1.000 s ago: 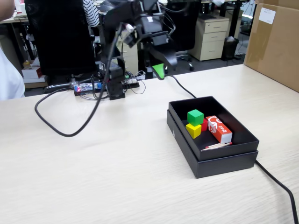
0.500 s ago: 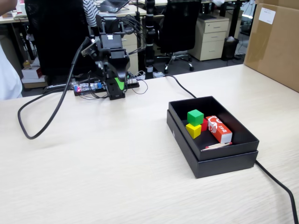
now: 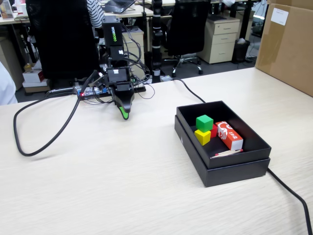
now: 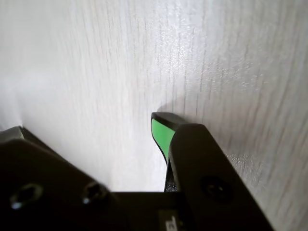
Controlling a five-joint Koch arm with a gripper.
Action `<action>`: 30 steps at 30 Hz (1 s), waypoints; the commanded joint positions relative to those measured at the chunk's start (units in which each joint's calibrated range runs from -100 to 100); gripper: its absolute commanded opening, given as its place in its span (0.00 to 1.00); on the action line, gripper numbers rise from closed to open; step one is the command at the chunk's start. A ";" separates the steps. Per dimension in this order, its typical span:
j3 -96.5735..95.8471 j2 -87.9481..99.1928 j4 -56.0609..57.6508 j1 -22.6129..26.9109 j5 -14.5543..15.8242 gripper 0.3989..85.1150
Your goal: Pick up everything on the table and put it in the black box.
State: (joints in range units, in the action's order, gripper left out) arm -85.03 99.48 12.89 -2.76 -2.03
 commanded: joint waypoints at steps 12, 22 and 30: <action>-12.07 0.52 -12.59 0.00 -2.69 0.56; -11.80 0.52 -12.59 0.00 -2.69 0.56; -11.80 0.52 -12.59 0.00 -2.69 0.56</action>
State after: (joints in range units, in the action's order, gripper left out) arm -95.62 100.00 -2.05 -2.76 -4.32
